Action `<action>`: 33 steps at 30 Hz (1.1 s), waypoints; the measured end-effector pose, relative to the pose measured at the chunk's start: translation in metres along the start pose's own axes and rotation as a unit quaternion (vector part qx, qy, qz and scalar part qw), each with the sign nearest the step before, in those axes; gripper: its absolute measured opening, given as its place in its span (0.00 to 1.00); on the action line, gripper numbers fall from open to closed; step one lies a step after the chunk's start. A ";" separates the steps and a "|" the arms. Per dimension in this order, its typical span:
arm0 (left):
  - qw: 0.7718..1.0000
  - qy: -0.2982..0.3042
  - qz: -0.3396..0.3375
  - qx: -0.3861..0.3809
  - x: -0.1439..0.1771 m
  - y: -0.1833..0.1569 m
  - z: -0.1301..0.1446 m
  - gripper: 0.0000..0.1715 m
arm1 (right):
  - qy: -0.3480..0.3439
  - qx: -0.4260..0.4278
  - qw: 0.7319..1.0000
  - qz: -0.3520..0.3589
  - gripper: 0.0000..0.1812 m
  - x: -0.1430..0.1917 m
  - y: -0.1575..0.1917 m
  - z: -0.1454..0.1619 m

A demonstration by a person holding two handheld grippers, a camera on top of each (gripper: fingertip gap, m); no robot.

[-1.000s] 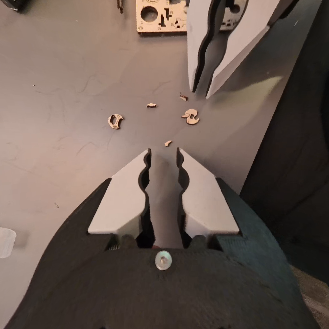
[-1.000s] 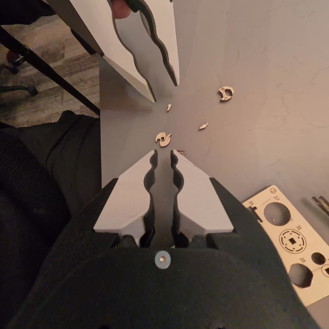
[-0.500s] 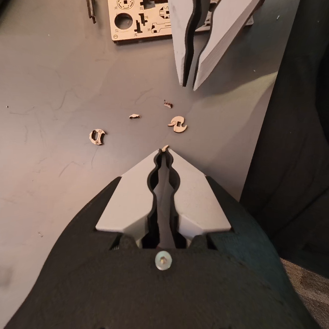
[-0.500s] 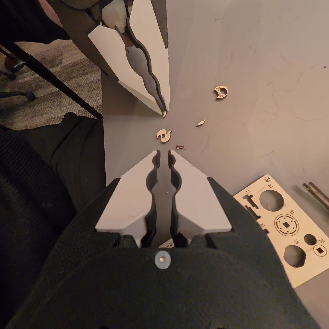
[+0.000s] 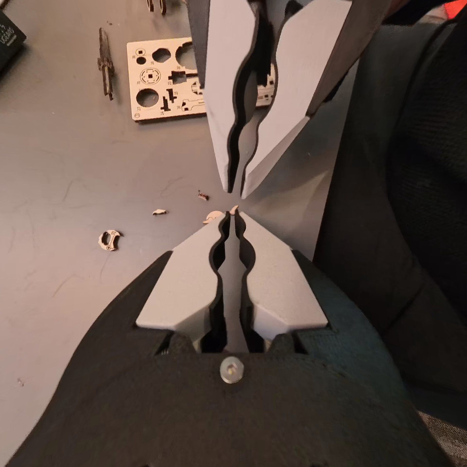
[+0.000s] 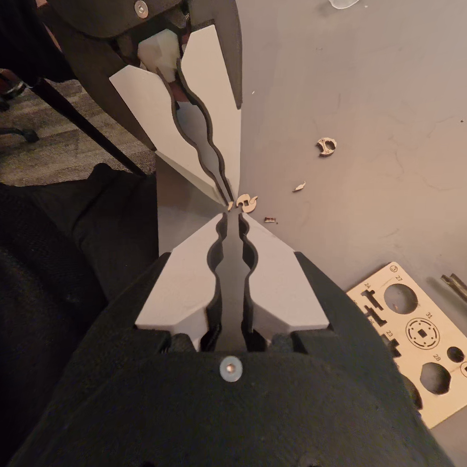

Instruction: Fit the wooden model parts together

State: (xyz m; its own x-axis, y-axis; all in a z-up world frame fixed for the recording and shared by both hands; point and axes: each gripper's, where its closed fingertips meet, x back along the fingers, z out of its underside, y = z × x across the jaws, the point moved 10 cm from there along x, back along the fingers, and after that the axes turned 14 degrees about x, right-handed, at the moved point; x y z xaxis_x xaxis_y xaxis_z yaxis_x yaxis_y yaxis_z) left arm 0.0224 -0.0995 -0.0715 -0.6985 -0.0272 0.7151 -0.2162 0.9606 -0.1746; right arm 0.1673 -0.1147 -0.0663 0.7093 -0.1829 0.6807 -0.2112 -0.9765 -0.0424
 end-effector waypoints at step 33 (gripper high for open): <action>0.999 -0.010 0.003 0.037 0.005 0.018 0.012 0.12 | 0.007 -0.045 0.998 0.036 0.00 -0.014 0.005 0.003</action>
State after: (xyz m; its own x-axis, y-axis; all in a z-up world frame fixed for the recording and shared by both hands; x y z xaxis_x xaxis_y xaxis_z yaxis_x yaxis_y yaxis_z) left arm 0.0066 -0.0861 -0.0789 -0.7128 -0.0274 0.7008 -0.2613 0.9377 -0.2291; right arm 0.1581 -0.1172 -0.0782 0.6806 -0.2503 0.6886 -0.3219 -0.9464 -0.0259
